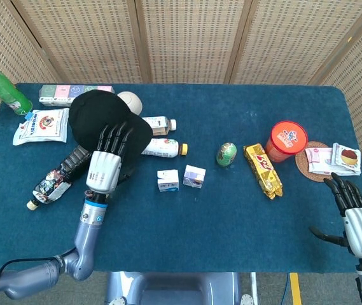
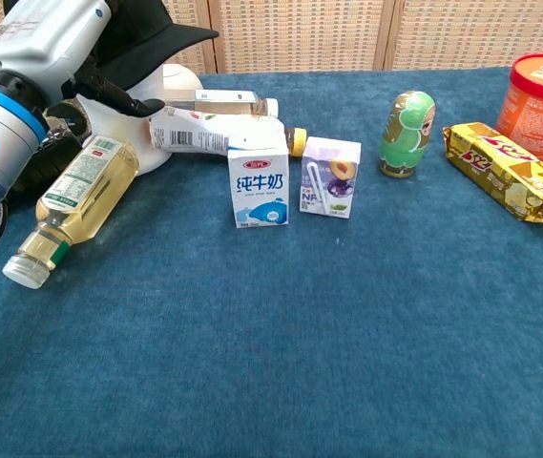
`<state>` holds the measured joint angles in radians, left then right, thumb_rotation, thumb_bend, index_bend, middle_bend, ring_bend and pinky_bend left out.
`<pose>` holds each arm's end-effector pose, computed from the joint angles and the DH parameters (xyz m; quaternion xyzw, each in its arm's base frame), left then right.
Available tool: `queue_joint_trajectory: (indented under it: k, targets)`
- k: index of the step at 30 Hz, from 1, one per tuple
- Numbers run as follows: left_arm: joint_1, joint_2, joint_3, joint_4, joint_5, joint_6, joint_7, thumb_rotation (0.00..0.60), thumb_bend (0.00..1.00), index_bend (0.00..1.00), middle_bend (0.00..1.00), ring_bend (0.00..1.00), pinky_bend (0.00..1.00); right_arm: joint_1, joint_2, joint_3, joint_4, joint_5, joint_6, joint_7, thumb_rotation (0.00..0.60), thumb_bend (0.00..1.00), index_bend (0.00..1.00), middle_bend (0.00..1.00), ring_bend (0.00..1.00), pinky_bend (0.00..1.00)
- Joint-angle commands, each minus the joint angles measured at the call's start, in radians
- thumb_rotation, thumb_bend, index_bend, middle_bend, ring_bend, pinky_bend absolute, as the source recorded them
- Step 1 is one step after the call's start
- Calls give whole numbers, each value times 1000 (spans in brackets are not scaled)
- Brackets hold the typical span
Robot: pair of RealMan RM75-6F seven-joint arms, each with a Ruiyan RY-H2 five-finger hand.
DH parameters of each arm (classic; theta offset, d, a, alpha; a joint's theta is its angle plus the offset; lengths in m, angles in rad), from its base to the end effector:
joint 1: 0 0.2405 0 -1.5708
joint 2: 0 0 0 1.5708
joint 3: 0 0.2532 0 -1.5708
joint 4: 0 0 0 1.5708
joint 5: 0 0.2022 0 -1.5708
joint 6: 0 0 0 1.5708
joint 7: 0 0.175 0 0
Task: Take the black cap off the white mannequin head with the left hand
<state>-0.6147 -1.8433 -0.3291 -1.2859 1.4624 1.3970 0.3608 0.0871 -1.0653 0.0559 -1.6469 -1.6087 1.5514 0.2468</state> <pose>-0.0974 0.3535 0.0047 -0.5999 -0.2645 -0.5576 0.5091 -0.2789 -0.2111 0.1822 0.5699 -0.4093 0.4927 0.5148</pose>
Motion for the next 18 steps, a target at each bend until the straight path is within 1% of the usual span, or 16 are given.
queue_joint_trajectory:
  k: [1, 5, 8, 10, 15, 18]
  targets:
    - [-8, -17, 3, 37, 16, 27, -34, 600, 164, 0, 0, 0, 0, 1, 1, -1, 0, 0, -2, 2, 600, 0, 0, 0, 0, 0]
    - [-13, -30, 7, 74, 25, 51, -56, 600, 163, 0, 22, 1, 20, 1, 0, -2, 0, -2, -3, 2, 600, 0, 0, 0, 0, 0]
    - [-15, -48, 0, 103, 38, 92, -81, 600, 163, 20, 98, 47, 104, 1, 0, -2, -2, 0, -3, 3, 600, 0, 0, 0, 0, 0]
    - [-19, -56, -2, 121, 43, 105, -85, 600, 164, 63, 148, 93, 163, 1, 0, -3, -2, 1, -4, 3, 600, 0, 0, 0, 0, 0]
    - [-34, -61, 1, 151, 52, 113, -74, 600, 165, 162, 250, 172, 208, 1, 1, -5, -4, -2, -5, 6, 600, 0, 0, 0, 0, 0]
    - [-41, -63, 6, 168, 60, 117, -68, 600, 169, 210, 288, 203, 250, 1, 1, -5, -4, -2, -4, 10, 600, 0, 0, 0, 0, 0]
